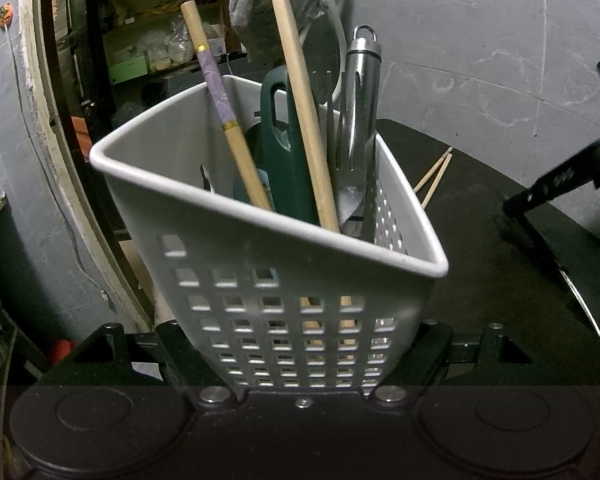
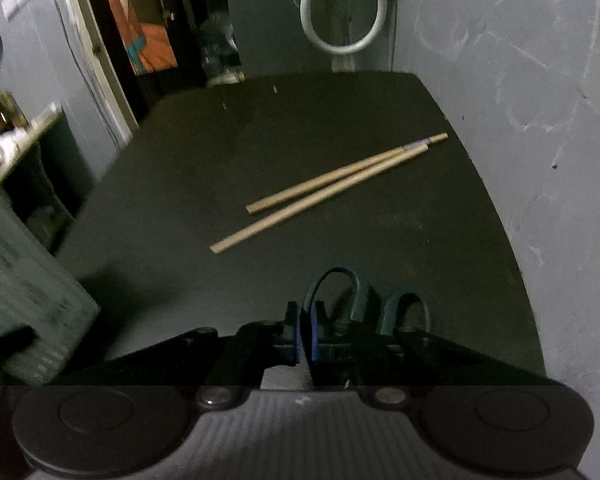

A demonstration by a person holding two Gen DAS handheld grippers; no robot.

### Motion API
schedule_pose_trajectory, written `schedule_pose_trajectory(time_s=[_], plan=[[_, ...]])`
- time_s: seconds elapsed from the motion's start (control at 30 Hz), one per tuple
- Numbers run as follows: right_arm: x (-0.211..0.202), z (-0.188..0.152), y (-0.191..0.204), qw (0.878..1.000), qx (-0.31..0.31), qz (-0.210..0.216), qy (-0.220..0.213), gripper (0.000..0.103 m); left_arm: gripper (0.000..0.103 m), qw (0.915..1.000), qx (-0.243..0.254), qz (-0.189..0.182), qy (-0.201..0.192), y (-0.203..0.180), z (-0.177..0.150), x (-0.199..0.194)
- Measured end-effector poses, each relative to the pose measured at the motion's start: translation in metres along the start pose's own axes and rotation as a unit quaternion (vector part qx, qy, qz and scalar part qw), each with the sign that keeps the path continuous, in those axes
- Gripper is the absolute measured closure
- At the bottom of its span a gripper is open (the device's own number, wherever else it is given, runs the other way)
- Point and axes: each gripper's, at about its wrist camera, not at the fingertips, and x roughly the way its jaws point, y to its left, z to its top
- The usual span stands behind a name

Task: Organize utensils
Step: 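Grasp the black scissors by the handle loops with the right gripper, then lift the scissors with the right gripper, blades hanging down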

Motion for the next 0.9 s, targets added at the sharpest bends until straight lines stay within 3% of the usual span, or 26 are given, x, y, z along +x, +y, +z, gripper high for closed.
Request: schedule_pose_trajectory(time_s=[0.2, 0.33, 0.53, 0.9], plan=[[-0.026, -0.003, -0.012, 0.995, 0.053, 0.068, -0.051, 0.096, 0.022, 1.0000, 0.002, 0.001, -0.001, 0.000, 0.000, -0.001], [-0.030, -0.011, -0.027, 0.989, 0.100, 0.084, -0.069, 0.096, 0.022, 1.0000, 0.004, 0.002, 0.000, -0.001, -0.001, -0.001], [-0.035, -0.022, -0.055, 0.979, 0.162, 0.080, -0.089, 0.096, 0.022, 1.0000, 0.005, 0.004, 0.001, -0.002, -0.001, -0.001], [-0.037, -0.032, -0.069, 0.975, 0.187, 0.072, -0.098, 0.096, 0.022, 1.0000, 0.007, 0.006, 0.003, -0.003, 0.000, 0.000]])
